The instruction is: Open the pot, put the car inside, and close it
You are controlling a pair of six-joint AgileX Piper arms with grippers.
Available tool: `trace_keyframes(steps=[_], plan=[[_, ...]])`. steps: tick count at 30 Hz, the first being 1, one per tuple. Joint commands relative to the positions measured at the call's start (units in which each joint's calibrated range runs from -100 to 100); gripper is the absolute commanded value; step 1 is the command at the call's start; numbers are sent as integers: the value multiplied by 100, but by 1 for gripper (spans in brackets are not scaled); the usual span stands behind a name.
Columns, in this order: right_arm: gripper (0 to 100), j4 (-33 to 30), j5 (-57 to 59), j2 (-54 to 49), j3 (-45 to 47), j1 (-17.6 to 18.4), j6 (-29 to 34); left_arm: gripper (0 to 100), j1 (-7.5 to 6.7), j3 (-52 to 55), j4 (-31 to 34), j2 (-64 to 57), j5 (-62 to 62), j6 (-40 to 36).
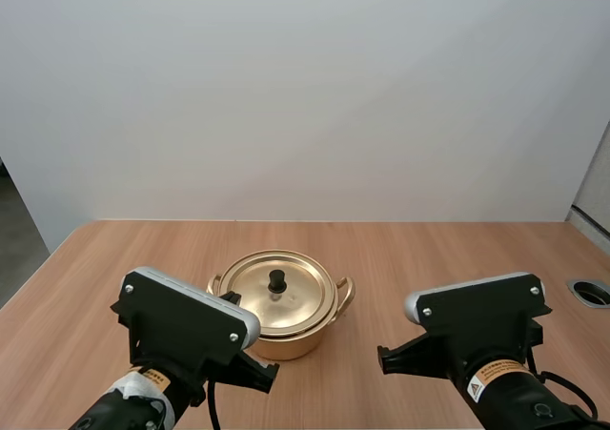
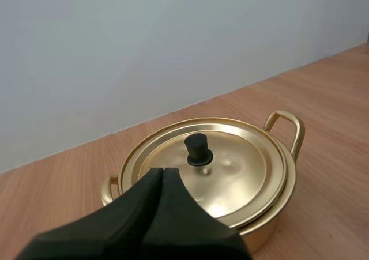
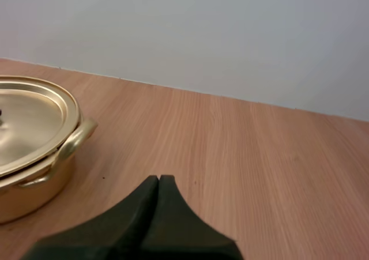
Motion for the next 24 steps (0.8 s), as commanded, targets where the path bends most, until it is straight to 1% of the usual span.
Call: trace_keyframes(steps=[1, 6, 7, 10, 11, 13, 14, 24], plan=[[0, 4, 0, 0, 0, 2, 165, 0, -4, 0, 255, 0, 4, -2228], [0, 4, 0, 0, 0, 2, 165, 0, 4, 0, 987, 0, -70, -2305], [0, 4, 0, 0, 0, 2, 165, 0, 28, 0, 1255, 0, -70, -2421], [0, 4, 0, 0, 0, 2, 165, 0, 165, 0, 2004, 0, -134, -3060], [0, 4, 0, 0, 0, 2, 165, 0, 201, 0, 2119, 0, -134, -3197], [0, 4, 0, 0, 0, 2, 165, 0, 273, 0, 2186, 0, -117, -3275], [0, 4, 0, 0, 0, 2, 165, 0, 280, 0, 2186, 0, -117, -3266], [0, 4, 0, 0, 0, 2, 165, 0, 280, 0, 2186, 0, -212, -3264]])
